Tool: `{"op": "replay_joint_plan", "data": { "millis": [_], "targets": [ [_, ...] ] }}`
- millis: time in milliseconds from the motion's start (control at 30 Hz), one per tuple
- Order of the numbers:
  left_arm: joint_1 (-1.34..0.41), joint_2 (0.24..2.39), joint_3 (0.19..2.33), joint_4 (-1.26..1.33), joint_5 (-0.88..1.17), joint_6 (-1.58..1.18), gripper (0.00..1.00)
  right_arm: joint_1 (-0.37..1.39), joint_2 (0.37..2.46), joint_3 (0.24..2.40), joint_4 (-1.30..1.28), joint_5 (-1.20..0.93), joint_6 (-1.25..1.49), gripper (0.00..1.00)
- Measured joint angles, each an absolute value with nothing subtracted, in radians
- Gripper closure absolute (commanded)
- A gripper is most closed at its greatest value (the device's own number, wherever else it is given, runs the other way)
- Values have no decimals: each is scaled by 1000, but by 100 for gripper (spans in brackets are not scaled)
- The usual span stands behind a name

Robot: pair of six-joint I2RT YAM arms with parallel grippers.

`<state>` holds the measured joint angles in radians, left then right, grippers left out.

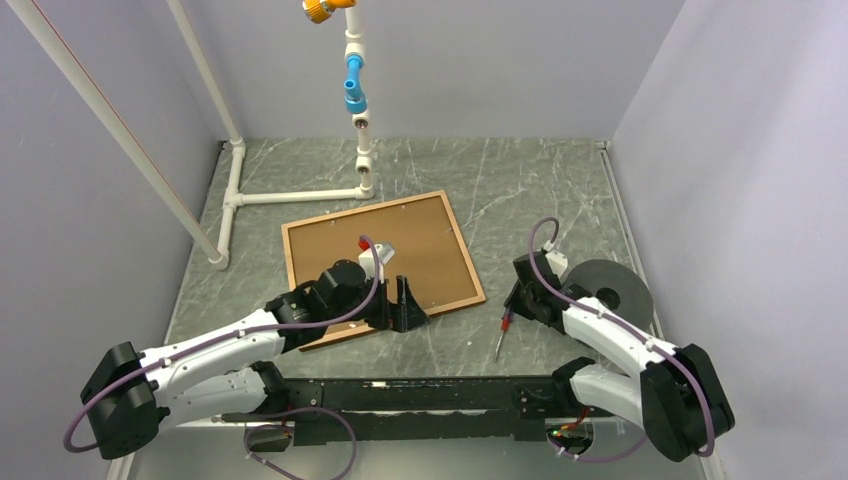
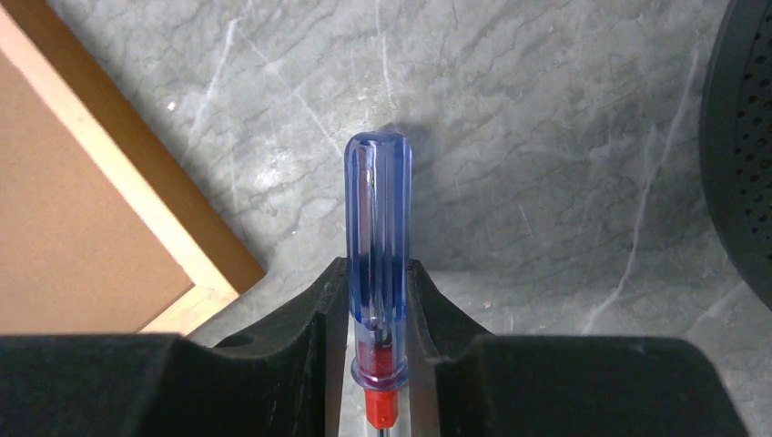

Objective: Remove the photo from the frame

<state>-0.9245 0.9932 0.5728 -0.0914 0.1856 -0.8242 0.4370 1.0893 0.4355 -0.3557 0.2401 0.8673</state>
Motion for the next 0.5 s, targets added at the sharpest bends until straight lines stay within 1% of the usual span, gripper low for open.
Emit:
{"op": "replay_joint_plan", "data": {
  "millis": [233, 333, 500],
  "targets": [
    [-925, 994, 572, -51, 216, -834, 1, 437, 913, 434, -347, 169, 770, 100],
    [-925, 1017, 572, -9, 247, -837, 1, 437, 838, 439, -287, 74, 722, 100],
    [-925, 1076, 571, 61, 301, -860, 2, 437, 839, 451, -128, -140, 733, 100]
  ]
}}
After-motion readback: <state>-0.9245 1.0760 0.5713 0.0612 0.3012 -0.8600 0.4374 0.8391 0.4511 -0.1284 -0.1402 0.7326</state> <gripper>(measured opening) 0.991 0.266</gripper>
